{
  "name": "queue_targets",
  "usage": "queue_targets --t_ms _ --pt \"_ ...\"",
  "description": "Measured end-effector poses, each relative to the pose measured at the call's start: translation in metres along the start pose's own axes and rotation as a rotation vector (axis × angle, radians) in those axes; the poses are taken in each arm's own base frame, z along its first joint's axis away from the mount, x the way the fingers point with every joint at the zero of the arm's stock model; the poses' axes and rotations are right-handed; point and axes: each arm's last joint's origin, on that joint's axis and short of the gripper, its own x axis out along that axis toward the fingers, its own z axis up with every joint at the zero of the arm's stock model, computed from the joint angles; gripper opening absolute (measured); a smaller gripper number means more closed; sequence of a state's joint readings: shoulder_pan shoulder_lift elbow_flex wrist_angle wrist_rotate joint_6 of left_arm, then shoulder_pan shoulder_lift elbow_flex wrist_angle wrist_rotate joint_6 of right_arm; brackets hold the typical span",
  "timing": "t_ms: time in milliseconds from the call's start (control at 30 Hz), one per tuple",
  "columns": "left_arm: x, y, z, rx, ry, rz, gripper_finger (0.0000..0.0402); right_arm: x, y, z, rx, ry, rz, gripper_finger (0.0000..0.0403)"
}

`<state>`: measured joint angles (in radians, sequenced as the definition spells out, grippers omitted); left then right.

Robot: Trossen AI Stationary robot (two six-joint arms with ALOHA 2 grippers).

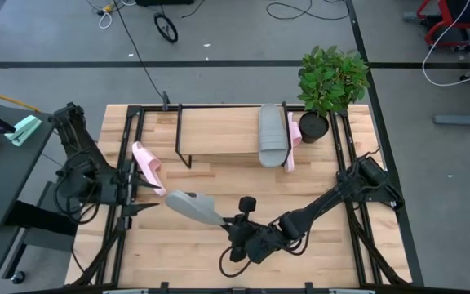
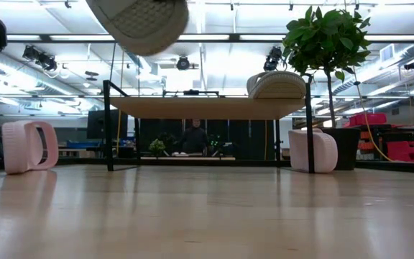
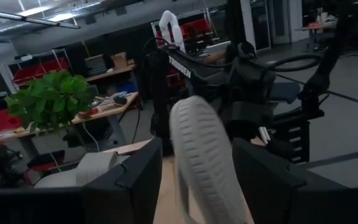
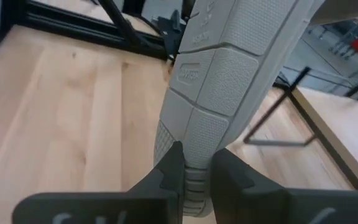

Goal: Pick and place slides into the shelf
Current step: Put the grey slide onto the shelf

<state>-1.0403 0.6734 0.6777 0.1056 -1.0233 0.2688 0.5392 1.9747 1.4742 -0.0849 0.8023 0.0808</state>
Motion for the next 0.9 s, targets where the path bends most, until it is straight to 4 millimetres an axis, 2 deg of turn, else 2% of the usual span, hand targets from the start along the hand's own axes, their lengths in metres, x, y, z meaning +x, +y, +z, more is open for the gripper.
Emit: queue_targets --t_ms 433,767,900 --pt "0.011 0.008 -0.002 -0.018 -0.002 0.016 0.0211 0.012 -0.011 0.009 0.035 -0.055 0.063 0.0049" --pt "0.018 0.011 -0.005 -0.076 -0.007 -0.034 0.0155 0.012 -0.011 0.012 0.039 -0.075 0.065 0.0048" --pt "0.021 0.011 -0.005 -0.07 -0.012 -0.071 0.0117 0.012 -0.01 0.012 0.038 -0.076 0.069 0.0048"
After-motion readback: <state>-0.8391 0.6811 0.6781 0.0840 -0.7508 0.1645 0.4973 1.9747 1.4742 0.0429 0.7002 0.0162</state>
